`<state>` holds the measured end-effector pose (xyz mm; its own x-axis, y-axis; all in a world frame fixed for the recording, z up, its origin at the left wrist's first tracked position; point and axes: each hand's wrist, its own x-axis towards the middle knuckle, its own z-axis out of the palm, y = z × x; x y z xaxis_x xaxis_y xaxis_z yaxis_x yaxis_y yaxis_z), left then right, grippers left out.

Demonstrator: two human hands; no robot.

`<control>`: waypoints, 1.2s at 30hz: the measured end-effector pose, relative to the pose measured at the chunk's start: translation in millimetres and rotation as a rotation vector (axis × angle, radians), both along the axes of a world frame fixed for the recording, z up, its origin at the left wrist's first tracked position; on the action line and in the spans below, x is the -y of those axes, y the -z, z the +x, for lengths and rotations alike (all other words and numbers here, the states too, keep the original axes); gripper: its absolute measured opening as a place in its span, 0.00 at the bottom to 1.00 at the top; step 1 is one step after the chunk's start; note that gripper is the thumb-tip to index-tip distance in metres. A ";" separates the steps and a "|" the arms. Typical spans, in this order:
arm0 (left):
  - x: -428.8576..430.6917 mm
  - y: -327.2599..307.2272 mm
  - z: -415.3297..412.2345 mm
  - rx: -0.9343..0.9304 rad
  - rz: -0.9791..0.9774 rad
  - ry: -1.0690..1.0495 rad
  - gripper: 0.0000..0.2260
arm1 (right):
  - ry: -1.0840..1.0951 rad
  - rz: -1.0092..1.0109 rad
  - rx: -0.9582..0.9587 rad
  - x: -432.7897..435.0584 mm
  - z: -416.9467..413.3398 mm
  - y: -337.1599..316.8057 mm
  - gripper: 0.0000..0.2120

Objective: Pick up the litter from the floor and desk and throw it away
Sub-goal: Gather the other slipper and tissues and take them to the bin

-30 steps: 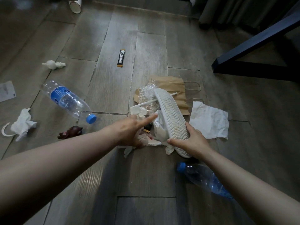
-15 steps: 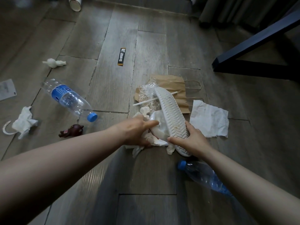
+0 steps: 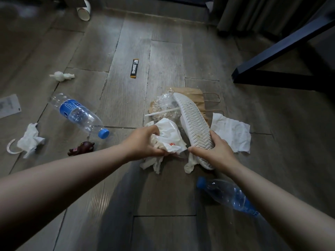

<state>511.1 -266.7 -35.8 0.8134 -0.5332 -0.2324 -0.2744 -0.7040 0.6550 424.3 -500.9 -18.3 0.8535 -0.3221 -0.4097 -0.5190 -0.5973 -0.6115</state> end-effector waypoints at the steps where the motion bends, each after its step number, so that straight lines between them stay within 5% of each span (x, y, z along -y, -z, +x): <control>1: -2.6 -4.9 -2.0 -0.002 -0.022 -0.023 0.19 | 0.001 0.002 0.013 -1.4 -0.7 -5.1 0.48; 17: -30.6 -98.9 -2.5 -0.162 -0.190 -0.412 0.18 | 0.093 0.079 0.004 -10.8 9.1 -106.8 0.51; 21: -39.6 -140.0 -20.9 -0.205 -0.151 -0.486 0.17 | 0.171 0.202 0.026 -24.5 -6.6 -149.5 0.31; 27: -49.6 -253.7 -40.7 -0.232 -0.095 -0.517 0.15 | 0.292 0.298 0.027 -41.5 -38.6 -255.8 0.26; 32: -39.6 -393.9 -41.7 -0.231 -0.182 -0.553 0.21 | 0.355 0.308 0.073 -36.5 -51.4 -393.1 0.26; 36: -22.0 -525.4 -34.0 -0.251 -0.324 -0.542 0.25 | 0.382 0.294 0.157 -26.8 -52.8 -529.0 0.41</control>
